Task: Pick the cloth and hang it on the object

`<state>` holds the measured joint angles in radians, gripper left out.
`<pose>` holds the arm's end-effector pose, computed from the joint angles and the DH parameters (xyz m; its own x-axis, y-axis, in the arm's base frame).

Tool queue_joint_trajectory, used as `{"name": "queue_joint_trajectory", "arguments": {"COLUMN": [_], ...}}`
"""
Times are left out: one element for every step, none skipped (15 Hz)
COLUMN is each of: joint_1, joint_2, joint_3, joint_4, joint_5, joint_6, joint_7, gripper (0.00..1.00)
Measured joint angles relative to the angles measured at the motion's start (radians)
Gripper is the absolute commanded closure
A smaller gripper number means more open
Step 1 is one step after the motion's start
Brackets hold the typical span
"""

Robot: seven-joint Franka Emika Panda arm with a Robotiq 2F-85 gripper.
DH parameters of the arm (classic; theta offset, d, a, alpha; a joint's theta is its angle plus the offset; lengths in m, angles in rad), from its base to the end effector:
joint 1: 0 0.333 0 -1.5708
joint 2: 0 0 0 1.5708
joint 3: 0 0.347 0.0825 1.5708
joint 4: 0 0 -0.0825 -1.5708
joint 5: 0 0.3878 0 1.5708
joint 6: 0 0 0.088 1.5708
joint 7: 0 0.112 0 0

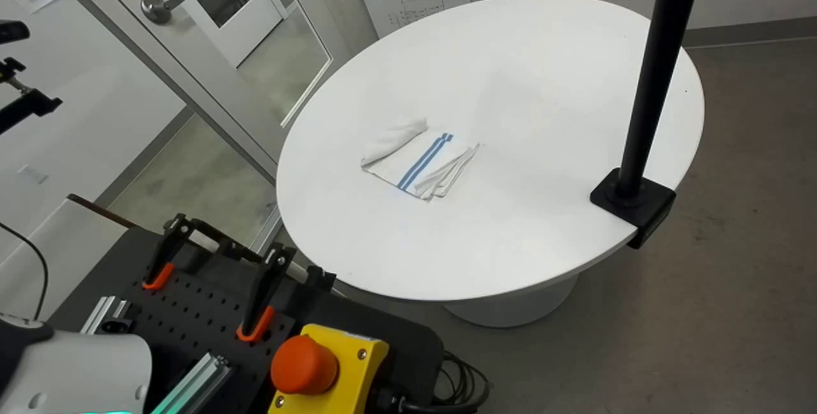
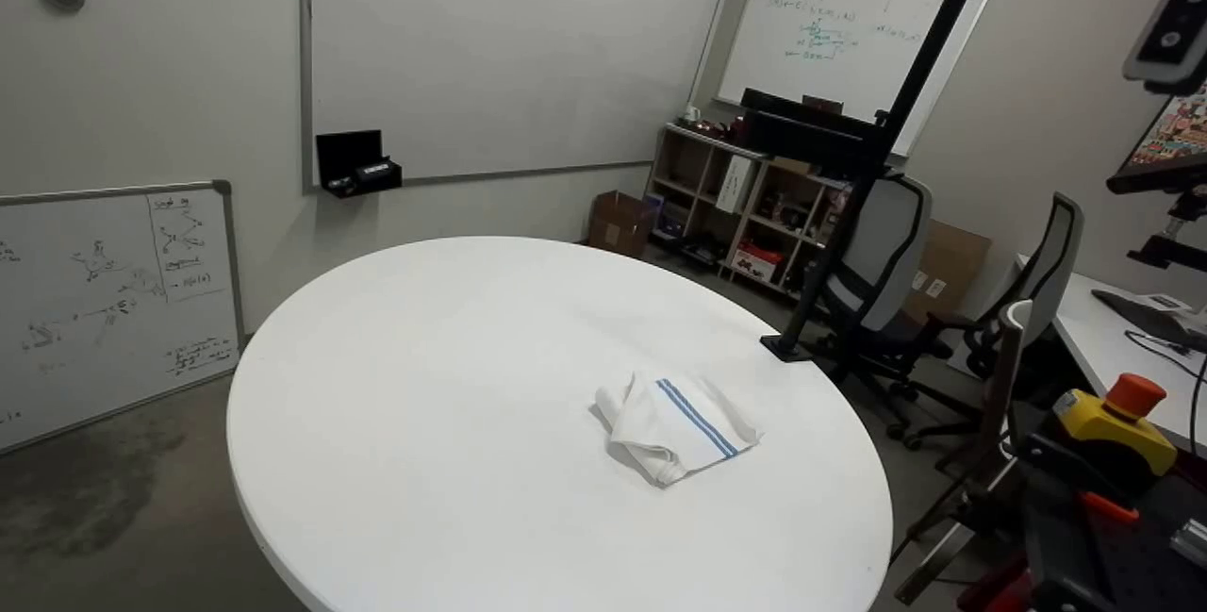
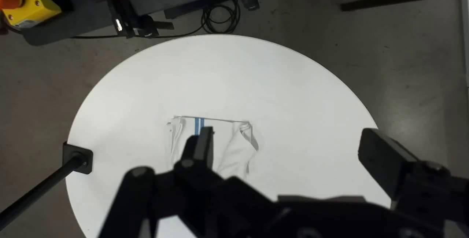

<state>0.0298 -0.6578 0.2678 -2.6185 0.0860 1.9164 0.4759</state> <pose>0.3122 0.1063 0.4629 0.9638 -0.2662 -0.0128 -0.2637 -0.9594 0.1004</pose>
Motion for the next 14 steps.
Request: {"name": "queue_joint_trajectory", "arguments": {"joint_1": [0.0,0.0,0.0,0.0,0.0,0.0,0.0,0.001,0.001,0.0,-0.001,-0.004,-0.009,-0.016], "joint_2": [0.0,0.0,0.0,0.0,0.0,0.0,0.0,0.001,0.004,0.009,0.015,0.025,0.039,0.059], "joint_3": [0.0,0.0,0.0,0.0,0.0,0.0,0.0,-0.002,-0.005,-0.008,-0.013,-0.02,-0.026,-0.032], "joint_4": [0.0,0.0,0.0,0.0,0.0,0.0,0.0,0.0,-0.001,-0.001,-0.001,-0.001,-0.001,0.0], "joint_5": [0.0,0.0,0.0,0.0,0.0,0.0,0.0,0.0,-0.001,-0.006,-0.017,-0.03,-0.052,-0.077], "joint_6": [0.0,0.0,0.0,0.0,0.0,0.0,-0.001,-0.001,0.001,0.005,0.016,0.034,0.06,0.092], "joint_7": [0.0,0.0,0.0,0.0,0.0,0.0,0.0,-0.004,-0.009,-0.01,-0.017,-0.029,-0.043,-0.058], "gripper": [0.0,0.0,0.0,0.0,0.0,0.0,0.0,0.0,0.0,0.0,0.0,0.0,0.0,0.0]}}
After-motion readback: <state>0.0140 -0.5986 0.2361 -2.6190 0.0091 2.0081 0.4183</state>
